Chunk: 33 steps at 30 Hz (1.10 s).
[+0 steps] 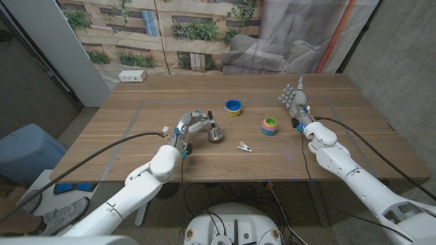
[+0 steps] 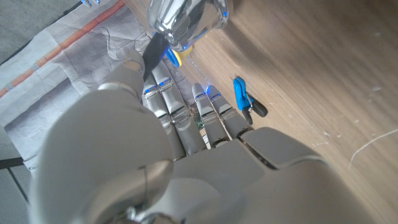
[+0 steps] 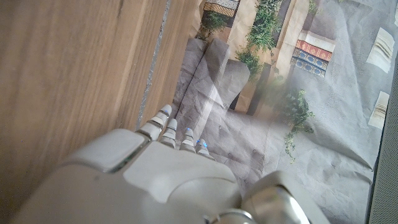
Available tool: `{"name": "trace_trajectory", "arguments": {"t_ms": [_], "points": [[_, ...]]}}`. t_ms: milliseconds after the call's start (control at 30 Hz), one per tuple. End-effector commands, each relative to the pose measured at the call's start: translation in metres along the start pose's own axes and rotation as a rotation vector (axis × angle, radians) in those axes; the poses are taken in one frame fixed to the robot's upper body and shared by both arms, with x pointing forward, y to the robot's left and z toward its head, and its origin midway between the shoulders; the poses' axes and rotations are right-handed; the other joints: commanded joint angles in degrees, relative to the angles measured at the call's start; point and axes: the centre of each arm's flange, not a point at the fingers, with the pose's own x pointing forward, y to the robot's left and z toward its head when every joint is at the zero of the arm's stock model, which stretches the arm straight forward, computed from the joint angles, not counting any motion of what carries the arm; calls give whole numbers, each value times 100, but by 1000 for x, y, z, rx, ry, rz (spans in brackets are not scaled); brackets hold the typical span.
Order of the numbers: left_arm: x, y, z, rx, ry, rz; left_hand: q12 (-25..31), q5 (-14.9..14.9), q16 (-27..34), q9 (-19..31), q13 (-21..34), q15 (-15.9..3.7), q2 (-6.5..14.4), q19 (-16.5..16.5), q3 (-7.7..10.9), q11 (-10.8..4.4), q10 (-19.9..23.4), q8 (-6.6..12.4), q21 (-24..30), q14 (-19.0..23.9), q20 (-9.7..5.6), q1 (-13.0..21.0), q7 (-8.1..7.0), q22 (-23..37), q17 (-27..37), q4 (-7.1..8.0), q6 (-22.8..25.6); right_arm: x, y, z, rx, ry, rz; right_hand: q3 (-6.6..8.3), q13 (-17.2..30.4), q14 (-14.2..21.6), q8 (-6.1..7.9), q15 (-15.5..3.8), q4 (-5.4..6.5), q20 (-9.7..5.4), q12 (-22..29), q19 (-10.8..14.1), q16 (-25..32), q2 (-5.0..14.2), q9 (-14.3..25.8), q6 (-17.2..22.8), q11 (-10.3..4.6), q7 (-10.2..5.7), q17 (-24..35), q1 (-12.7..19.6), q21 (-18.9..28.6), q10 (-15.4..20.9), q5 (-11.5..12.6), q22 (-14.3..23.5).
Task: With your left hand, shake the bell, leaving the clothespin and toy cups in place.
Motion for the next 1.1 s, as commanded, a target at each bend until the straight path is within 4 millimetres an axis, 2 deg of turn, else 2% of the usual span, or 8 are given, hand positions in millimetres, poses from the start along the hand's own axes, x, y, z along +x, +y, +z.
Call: {"name": "trace_trajectory", "arguments": {"t_ms": [33,567,833,1100], "points": [[-18,-5,30,-61,78,-21,16,19,-11,26,18,-851,86,-35,-29,-235,232,36,-22,7,-21,34,64,17,19,-4,23,0,-1,0,0,1,-1,-37,10,-38,34,9,-6,-16,28,49,43,558,22,-49,15,-10,30,17,41,-25,30,19],[-28,-13,36,-219,273,-47,22,16,-21,31,22,-828,93,-88,-59,-233,247,40,-41,-16,-61,35,96,14,13,-5,32,0,0,0,0,0,-1,-37,10,-36,32,11,-6,-16,28,49,44,559,22,-53,5,-13,30,17,41,-24,31,19],[-24,-12,42,-175,203,-48,22,16,-23,33,22,-825,100,-110,-67,-233,249,39,-48,-25,-65,37,92,13,12,-5,27,0,1,0,0,0,-1,-37,10,-34,33,6,-6,-17,27,49,45,559,22,-52,21,-9,30,17,41,-25,31,19],[-17,-9,53,-56,-24,-36,20,17,-22,35,23,-825,114,-131,-78,-234,244,38,-53,-30,-60,42,84,12,12,-4,21,0,0,0,0,0,-1,-37,10,-40,33,11,-6,-16,29,49,43,559,22,-52,7,-13,30,17,41,-22,31,19]]}}
